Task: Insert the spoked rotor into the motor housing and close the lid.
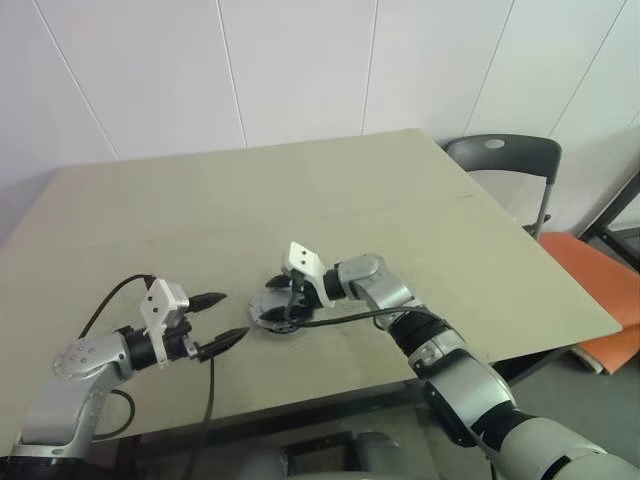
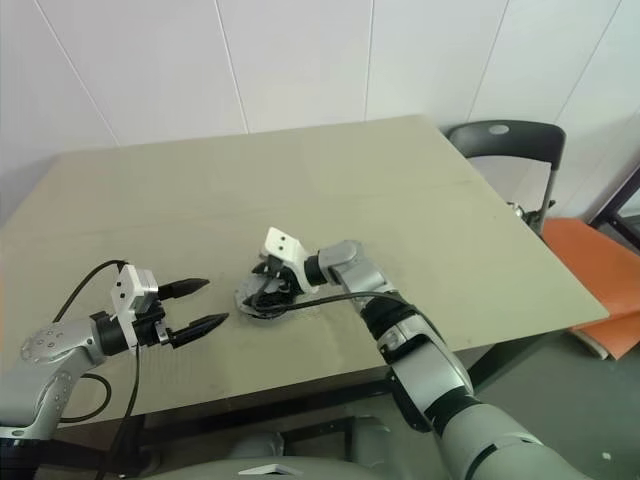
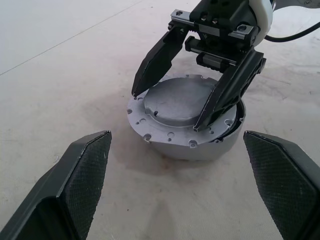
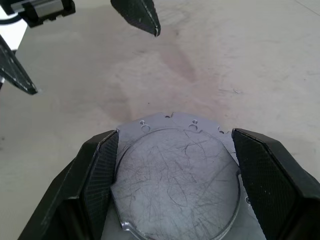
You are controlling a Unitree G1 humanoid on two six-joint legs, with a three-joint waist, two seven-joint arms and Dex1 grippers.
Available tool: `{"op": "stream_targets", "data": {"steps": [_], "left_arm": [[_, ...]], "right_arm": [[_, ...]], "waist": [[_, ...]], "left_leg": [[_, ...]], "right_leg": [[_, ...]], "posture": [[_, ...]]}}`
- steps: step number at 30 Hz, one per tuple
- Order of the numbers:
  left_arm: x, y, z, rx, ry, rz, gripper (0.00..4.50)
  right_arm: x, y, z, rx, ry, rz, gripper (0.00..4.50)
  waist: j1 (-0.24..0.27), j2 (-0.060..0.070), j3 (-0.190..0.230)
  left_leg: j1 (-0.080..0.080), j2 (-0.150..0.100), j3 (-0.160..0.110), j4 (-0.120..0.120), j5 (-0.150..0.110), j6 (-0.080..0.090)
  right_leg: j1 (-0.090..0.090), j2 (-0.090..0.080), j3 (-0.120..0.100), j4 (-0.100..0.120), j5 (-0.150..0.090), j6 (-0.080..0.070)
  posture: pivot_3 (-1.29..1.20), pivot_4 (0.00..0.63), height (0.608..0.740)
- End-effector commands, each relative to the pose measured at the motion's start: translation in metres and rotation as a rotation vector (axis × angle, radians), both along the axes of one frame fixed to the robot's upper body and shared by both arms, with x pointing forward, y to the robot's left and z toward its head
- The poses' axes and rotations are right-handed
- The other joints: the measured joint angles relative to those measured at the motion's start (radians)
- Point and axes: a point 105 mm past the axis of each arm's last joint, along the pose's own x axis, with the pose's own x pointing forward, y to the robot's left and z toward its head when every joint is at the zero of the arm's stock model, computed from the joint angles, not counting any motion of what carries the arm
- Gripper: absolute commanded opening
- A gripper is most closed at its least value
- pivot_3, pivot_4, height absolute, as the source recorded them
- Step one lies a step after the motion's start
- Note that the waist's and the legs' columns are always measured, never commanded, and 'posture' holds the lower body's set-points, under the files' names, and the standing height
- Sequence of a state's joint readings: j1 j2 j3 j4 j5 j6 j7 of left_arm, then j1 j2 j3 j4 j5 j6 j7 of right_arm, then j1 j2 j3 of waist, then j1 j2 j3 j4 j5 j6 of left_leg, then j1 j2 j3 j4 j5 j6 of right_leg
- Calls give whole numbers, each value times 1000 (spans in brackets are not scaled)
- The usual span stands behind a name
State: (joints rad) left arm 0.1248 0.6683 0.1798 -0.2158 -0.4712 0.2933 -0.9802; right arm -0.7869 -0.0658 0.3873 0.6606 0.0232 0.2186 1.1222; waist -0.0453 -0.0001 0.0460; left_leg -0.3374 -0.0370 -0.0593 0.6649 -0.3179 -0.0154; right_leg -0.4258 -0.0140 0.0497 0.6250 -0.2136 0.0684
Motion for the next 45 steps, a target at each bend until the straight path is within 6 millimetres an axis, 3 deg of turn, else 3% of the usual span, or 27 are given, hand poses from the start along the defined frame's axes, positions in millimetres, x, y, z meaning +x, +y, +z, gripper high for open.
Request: {"op": "stream_targets", "data": {"steps": [1, 6, 15, 37, 45], "left_arm": [[2, 0, 7, 0, -35, -1, 4500], [2, 0, 6, -2, -32, -2, 4500], [2, -1, 6, 0, -28, -8, 4500], [1, -4, 10, -18, -25, -9, 4500], [2, -6, 12, -25, -26, -12, 4500]], "right_arm": [[-5, -2, 4, 10, 5, 43, 3277], [-8, -7, 19, 77, 25, 100, 3277], [-3, -13, 24, 97, 8, 85, 3277], [-9, -17, -3, -47, -136, 135, 3277], [-8, -10, -7, -31, -137, 89, 3277]], "waist": [[0, 0, 0], [1, 0, 0], [1, 0, 0], [1, 0, 0], [0, -1, 0]], "left_leg": [[0, 0, 0, 0, 0, 0], [-1, 0, 0, 0, 0, 0], [0, -1, 0, 0, 0, 0], [0, -1, 0, 1, 0, 0], [2, -1, 0, 1, 0, -1]], "right_leg": [[0, 0, 0, 0, 0, 0], [0, 0, 0, -1, 0, 0], [0, -1, 0, 0, 0, 0], [0, 0, 0, 1, 0, 0], [1, 0, 0, 3, 0, 0]], "posture": [[0, 0, 740], [0, 0, 740], [0, 0, 740], [0, 0, 740], [0, 0, 740]]}}
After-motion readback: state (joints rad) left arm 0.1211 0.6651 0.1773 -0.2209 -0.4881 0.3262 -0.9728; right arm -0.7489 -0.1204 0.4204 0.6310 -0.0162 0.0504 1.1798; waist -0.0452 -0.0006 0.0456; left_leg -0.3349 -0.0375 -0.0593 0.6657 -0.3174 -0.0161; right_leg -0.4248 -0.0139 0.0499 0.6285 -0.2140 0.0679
